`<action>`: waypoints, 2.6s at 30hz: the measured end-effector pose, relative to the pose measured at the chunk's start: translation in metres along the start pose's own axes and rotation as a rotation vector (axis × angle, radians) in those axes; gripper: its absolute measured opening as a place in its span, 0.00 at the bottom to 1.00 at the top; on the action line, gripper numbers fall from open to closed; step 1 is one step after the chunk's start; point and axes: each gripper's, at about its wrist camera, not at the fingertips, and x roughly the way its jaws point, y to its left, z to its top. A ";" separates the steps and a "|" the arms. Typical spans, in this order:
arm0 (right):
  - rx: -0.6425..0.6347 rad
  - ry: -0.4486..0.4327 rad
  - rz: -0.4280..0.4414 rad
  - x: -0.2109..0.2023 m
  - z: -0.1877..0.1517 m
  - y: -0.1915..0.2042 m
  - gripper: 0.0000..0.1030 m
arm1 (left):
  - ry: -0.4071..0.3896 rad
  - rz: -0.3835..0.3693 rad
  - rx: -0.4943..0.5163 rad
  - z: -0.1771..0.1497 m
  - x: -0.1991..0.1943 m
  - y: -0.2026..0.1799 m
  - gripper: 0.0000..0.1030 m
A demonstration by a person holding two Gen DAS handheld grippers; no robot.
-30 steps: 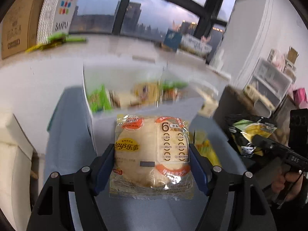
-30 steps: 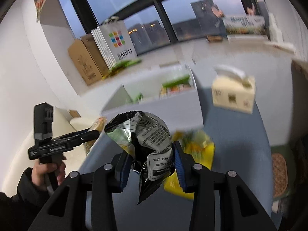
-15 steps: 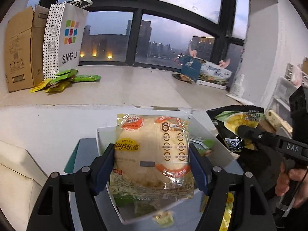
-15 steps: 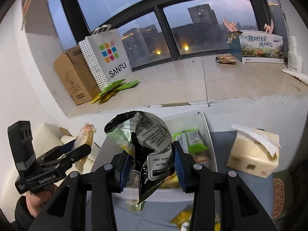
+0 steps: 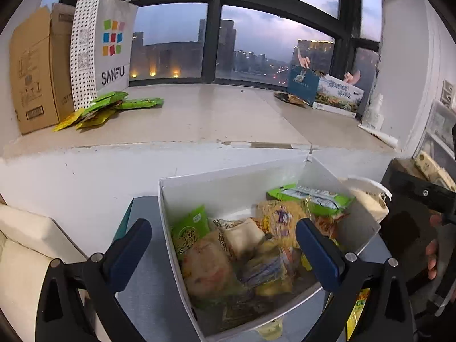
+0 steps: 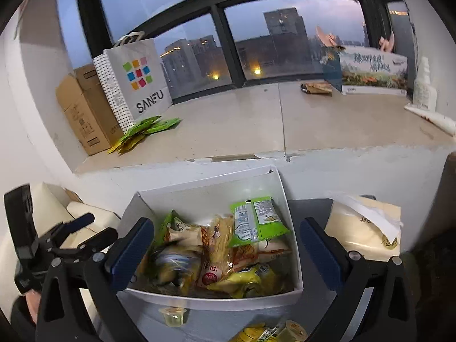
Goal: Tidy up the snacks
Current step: 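Carry the chip bag into the box with the right tool while the left carries the round bread pack in, then grasp the small green-yellow packets with the right tool while the left grasps the jelly cup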
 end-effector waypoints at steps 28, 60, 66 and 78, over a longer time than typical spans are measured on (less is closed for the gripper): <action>0.095 -0.063 0.031 -0.149 -0.178 -0.033 1.00 | -0.025 -0.136 0.130 -0.118 -0.137 -0.083 1.00; -0.035 0.235 0.008 0.029 -0.143 -0.015 1.00 | 0.055 -0.096 -0.049 -0.178 -0.147 -0.050 1.00; -0.064 0.283 -0.027 0.057 -0.146 -0.016 0.67 | 0.092 -0.085 -0.088 -0.183 -0.134 -0.041 1.00; 0.035 0.210 0.138 0.004 -0.148 -0.014 0.39 | 0.136 -0.102 -0.094 -0.176 -0.106 -0.044 1.00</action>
